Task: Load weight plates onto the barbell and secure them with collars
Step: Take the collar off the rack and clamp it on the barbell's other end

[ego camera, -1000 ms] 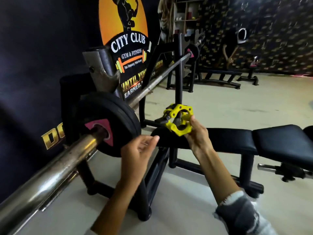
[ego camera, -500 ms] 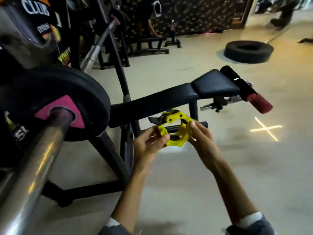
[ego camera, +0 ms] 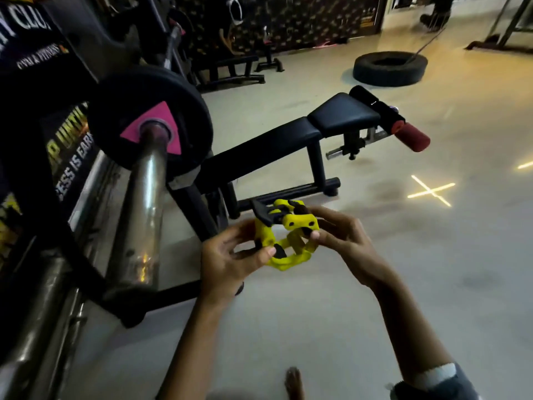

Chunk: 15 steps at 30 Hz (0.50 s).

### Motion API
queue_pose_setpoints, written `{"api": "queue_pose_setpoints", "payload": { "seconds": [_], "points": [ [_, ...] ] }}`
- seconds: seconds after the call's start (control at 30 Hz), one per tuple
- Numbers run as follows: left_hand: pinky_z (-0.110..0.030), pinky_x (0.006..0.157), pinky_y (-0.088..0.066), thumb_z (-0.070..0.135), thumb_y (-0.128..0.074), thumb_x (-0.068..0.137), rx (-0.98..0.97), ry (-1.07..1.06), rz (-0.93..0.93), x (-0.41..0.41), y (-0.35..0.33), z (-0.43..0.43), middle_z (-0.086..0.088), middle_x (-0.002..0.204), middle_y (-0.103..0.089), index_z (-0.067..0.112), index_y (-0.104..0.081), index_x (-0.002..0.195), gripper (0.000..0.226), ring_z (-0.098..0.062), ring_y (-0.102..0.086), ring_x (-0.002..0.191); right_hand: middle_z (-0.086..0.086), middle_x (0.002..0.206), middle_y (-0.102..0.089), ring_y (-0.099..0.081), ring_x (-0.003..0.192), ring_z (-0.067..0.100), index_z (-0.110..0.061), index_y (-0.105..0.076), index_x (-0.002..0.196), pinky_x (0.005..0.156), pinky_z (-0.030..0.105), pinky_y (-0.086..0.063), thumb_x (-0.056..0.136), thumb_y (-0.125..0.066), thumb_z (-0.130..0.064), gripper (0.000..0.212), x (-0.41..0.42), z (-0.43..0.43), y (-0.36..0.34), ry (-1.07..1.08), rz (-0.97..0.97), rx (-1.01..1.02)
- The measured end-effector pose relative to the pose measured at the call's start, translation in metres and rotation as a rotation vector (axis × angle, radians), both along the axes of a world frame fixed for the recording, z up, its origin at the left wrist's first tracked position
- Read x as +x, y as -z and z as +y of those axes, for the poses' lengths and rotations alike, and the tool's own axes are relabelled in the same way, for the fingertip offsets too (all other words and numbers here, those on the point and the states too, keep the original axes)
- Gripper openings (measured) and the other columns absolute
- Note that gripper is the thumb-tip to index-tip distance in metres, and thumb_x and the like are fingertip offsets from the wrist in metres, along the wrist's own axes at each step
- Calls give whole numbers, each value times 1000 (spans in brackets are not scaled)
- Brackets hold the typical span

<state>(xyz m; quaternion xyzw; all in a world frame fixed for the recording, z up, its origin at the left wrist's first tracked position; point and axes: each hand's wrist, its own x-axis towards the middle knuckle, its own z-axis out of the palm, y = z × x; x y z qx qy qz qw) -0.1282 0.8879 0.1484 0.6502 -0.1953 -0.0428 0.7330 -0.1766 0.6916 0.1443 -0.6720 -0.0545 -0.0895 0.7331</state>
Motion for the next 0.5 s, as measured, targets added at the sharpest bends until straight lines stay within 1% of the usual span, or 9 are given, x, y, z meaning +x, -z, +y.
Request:
{"api": "queue_pose_setpoints", "payload": {
  "seconds": [0.07,0.1,0.17,0.23,0.33,0.43,0.5],
  "points": [
    [-17,62,-52,22,-78,49,23,3,17,-27,-1,24,5,79,-73,22,-73,84,35,-7,-66,77,4,110,-68,-62,106,19,-15,-62,115,86,28,-52,69,-74,-38,53,-24,23,5,-23,19,37],
    [-17,63,-52,23,-78,49,24,-11,12,-42,-3,40,2,80,-72,22,-73,85,36,-8,-67,77,4,111,-68,-62,107,20,-14,-61,116,87,29,-52,68,-76,-43,58,-35,39,4,-41,35,51],
    [-17,64,-53,25,-79,49,29,-64,13,-65,-8,70,-2,85,-71,25,-74,87,39,-10,-68,81,4,112,-68,-62,108,20,-14,-62,116,87,29,-51,66,-76,-48,62,-49,68,-4,-59,41,57],
    [-18,64,-53,27,-80,47,37,-83,25,-79,-16,93,-1,84,-73,23,-73,89,43,-10,-69,79,2,112,-68,-62,109,18,-19,-64,114,87,28,-52,65,-76,-49,58,-58,89,-13,-72,27,33],
    [-19,65,-54,29,-79,46,71,-69,-6,-96,-28,128,6,85,-74,23,-71,94,49,-7,-69,78,-2,113,-68,-61,111,15,-25,-65,113,86,26,-51,66,-75,-48,53,-71,120,-22,-98,5,28],
    [-22,67,-55,29,-79,48,64,-48,-73,-102,-41,155,7,90,-72,30,-73,93,46,-10,-70,83,-4,114,-68,-60,112,15,-25,-64,114,86,26,-51,68,-74,-46,51,-78,147,-29,-94,-35,62],
    [-22,67,-56,26,-79,49,55,-50,-109,-95,-44,171,8,91,-71,28,-72,94,46,-9,-69,85,0,114,-67,-59,112,17,-21,-62,115,86,28,-51,69,-74,-45,54,-74,166,-33,-78,-58,53]
  ]
}}
